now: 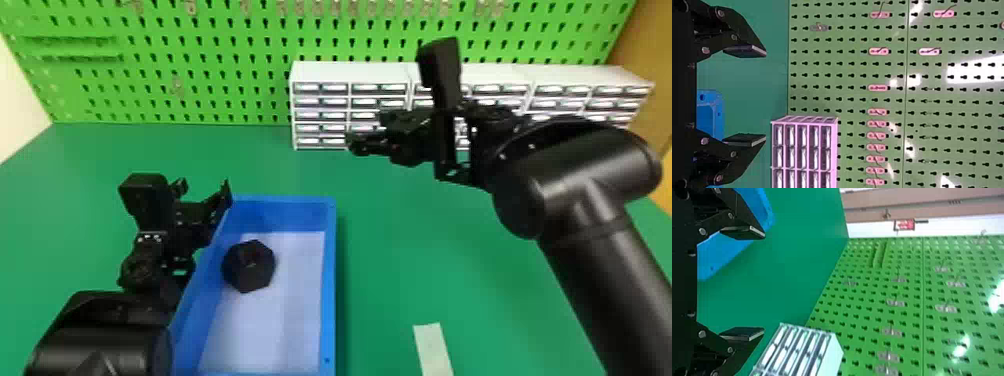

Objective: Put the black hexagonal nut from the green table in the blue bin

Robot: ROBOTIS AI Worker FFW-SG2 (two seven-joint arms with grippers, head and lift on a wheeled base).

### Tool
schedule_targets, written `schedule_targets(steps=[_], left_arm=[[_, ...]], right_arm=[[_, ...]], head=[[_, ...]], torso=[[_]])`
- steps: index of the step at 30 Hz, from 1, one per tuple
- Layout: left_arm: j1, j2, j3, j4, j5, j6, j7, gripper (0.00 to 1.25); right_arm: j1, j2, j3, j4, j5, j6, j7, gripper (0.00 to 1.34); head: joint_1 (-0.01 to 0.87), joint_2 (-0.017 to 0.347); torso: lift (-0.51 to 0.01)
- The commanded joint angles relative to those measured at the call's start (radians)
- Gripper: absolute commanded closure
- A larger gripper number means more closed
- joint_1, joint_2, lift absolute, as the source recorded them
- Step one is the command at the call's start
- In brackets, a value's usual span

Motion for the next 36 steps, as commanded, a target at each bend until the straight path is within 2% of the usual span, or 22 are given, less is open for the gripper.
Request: schedule_targets(steps=[1,13,25,32,36], left_arm=[[-0.001,-0.001,0.0,0.0,0.0,0.0,0.0,0.49],[-0.003,-0.001,-0.003,0.0,0.0,0.0,0.0,0.49],[-0.001,-0.001,-0.003,0.0,0.002,0.0,0.0,0.49],[-0.003,-0.001,-0.003,0.0,0.003,0.0,0.0,0.49],[-0.003,-0.001,-0.003,0.0,0.005,0.0,0.0,0.49]], right_arm=[[0.029,0.01,-0.06,-0.004,0.022,-0.012,-0.001,0.41],[0.096,0.035,-0.18,0.0,0.066,-0.111,-0.001,0.41],[0.174,0.091,-0.286,0.052,0.08,-0.235,-0.012,0.41],[0.216,0.114,-0.306,0.055,0.092,-0.298,-0.084,0.41],[0.249,0.124,-0.306,0.055,0.089,-0.36,-0.151,0.41]], head=[[0.686,0.051],[0.686,0.051],[0.686,0.051],[0.686,0.051],[0.686,0.051]], torso=[[-0.096],[-0.096],[-0.096],[-0.096],[-0.096]])
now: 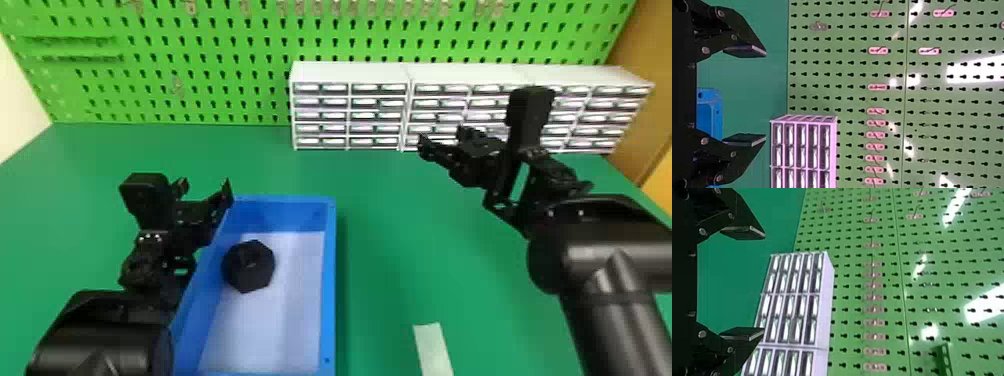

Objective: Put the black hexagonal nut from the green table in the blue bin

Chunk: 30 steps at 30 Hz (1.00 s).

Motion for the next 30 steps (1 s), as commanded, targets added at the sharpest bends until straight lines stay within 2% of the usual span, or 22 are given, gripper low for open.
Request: schedule_targets(steps=[1,6,16,22,30], left_arm=[[0.0,0.0,-0.001,0.0,0.001,0.0,0.0,0.49],[0.0,-0.001,-0.004,0.002,0.001,0.0,0.001,0.49],[-0.003,-0.001,-0.01,0.0,0.001,0.0,0.001,0.49],[-0.006,-0.003,-0.014,0.0,0.001,0.0,0.001,0.49],[-0.009,-0.003,-0.017,0.0,0.003,0.0,0.001,0.49]], right_arm=[[0.039,0.012,-0.002,0.0,-0.001,-0.071,-0.058,0.41],[0.085,0.024,0.002,0.014,-0.005,-0.165,-0.142,0.41],[0.154,0.067,-0.014,0.025,0.06,-0.274,-0.21,0.41],[0.172,0.076,-0.021,0.054,0.066,-0.369,-0.23,0.41],[0.207,0.085,-0.005,0.083,0.069,-0.478,-0.314,0.41]], head=[[0.686,0.051],[0.686,0.051],[0.686,0.051],[0.686,0.051],[0.686,0.051]], torso=[[-0.096],[-0.096],[-0.096],[-0.096],[-0.096]])
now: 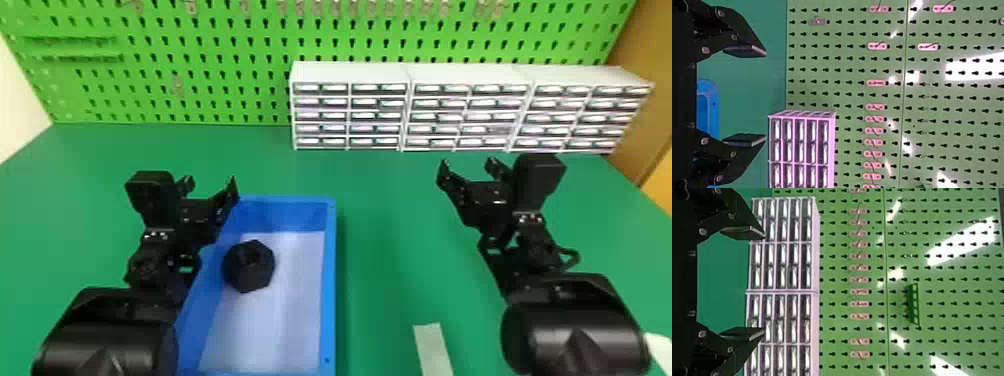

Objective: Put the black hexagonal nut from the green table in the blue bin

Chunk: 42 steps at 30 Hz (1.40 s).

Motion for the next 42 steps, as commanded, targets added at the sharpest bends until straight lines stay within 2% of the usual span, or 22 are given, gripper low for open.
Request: schedule_targets(steps=[1,19,23,42], left_arm=[[-0.003,0.0,-0.003,0.0,0.0,0.0,0.0,0.49],[-0.005,0.0,-0.023,0.0,0.0,-0.008,0.0,0.49],[-0.003,0.0,-0.025,-0.009,-0.027,-0.008,-0.002,0.49],[0.0,0.0,-0.023,-0.016,-0.03,-0.008,-0.002,0.49]], right_arm=[[0.023,0.004,0.012,0.017,-0.001,-0.069,-0.035,0.41],[0.078,0.001,0.012,0.024,0.004,-0.101,-0.05,0.41],[0.081,0.001,0.007,0.024,0.004,-0.105,-0.05,0.41],[0.1,0.001,-0.01,0.022,0.012,-0.112,-0.05,0.41]], head=[[0.686,0.051],[0.686,0.051],[0.686,0.051],[0.686,0.051]], torso=[[-0.096],[-0.096],[-0.096],[-0.096]])
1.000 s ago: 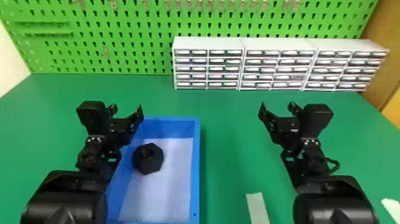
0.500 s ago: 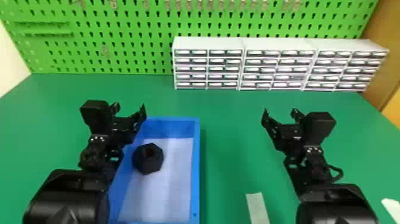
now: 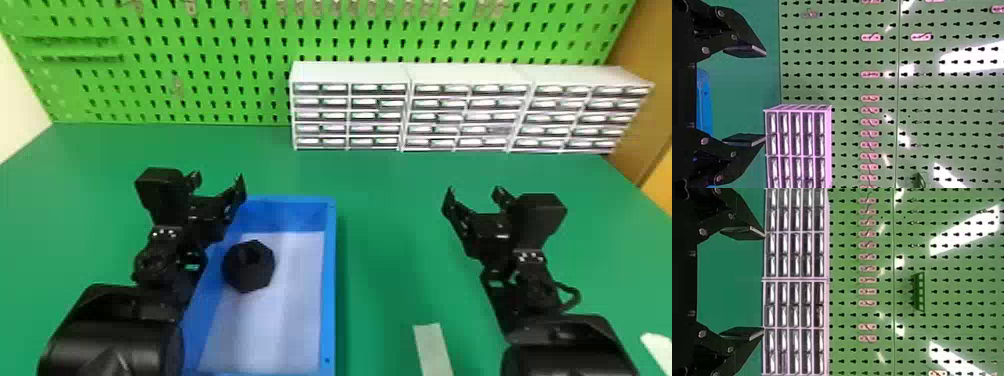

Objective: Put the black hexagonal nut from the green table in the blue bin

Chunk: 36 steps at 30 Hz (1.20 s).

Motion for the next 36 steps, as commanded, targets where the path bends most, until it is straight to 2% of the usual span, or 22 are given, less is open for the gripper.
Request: schedule_targets(steps=[1,36], left_arm=[[0.001,0.0,0.001,-0.001,-0.001,0.0,0.0,0.49],[-0.002,0.0,-0.006,-0.001,-0.004,0.008,0.001,0.49]], right_arm=[[0.004,0.001,-0.008,-0.002,-0.002,-0.001,0.0,0.41],[-0.001,-0.004,0.0,-0.003,-0.008,0.012,0.0,0.41]], head=[[0.686,0.051],[0.686,0.051]], torso=[[-0.096],[-0.096]])
